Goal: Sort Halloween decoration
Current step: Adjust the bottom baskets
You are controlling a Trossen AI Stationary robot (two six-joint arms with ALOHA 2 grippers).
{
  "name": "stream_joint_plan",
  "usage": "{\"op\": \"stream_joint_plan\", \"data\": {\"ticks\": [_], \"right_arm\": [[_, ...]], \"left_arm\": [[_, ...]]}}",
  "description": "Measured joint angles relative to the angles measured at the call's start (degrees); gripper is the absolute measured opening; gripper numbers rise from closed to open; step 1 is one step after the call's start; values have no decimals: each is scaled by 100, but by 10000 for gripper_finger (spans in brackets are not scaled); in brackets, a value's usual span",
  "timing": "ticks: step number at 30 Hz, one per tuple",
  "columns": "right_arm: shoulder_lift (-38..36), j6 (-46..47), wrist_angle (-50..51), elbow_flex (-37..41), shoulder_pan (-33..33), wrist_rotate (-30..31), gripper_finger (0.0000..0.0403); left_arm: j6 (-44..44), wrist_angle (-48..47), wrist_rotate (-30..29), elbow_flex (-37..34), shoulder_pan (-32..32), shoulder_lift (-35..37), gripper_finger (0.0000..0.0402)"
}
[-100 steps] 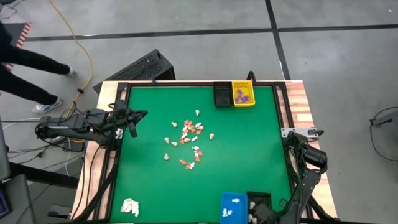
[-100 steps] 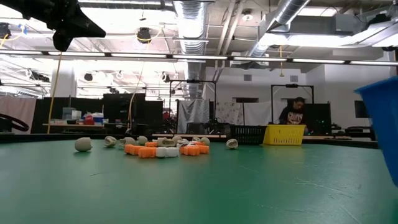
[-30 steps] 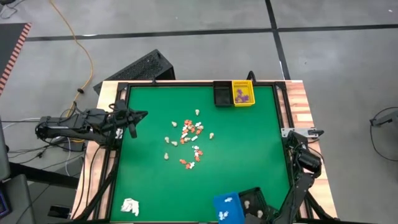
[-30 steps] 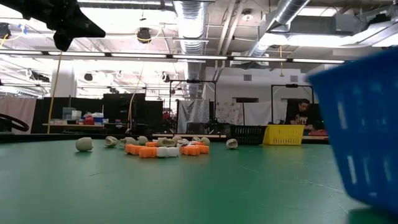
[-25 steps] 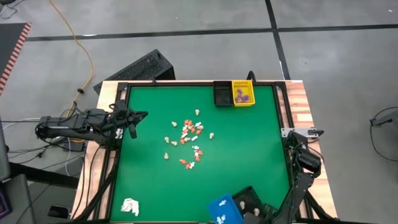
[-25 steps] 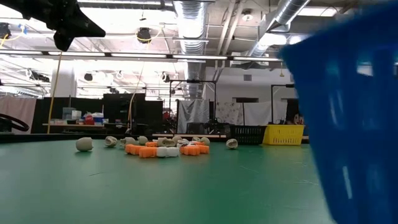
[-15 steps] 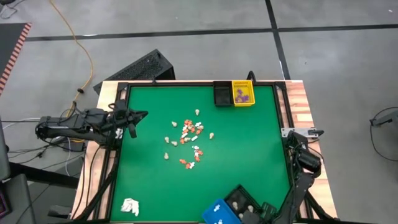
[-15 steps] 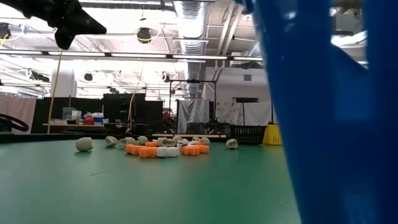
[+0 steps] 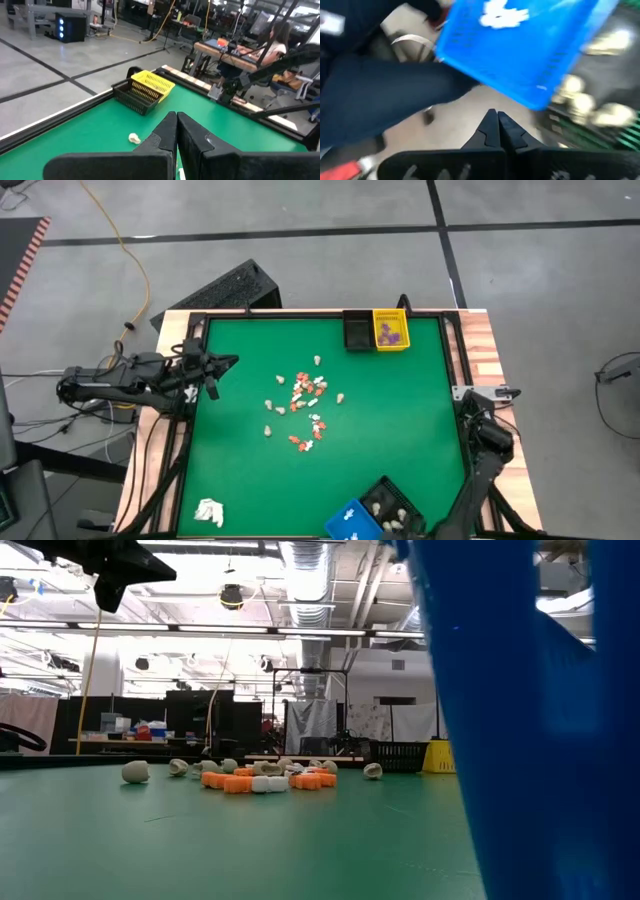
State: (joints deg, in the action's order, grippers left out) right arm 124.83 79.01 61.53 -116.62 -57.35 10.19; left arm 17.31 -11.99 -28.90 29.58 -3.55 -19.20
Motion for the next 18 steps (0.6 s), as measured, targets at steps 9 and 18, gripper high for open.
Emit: {"op": "stream_joint_plan", "data": {"ticks": [9, 18], "right_arm": [[393, -971, -576, 9, 317, -1321, 0], [337, -1325, -415, -105, 447, -1310, 0]], "left_arm": [[-50, -11, 263, 2, 0, -105, 0], [-141, -33, 314, 2, -2, -102, 0]]}}
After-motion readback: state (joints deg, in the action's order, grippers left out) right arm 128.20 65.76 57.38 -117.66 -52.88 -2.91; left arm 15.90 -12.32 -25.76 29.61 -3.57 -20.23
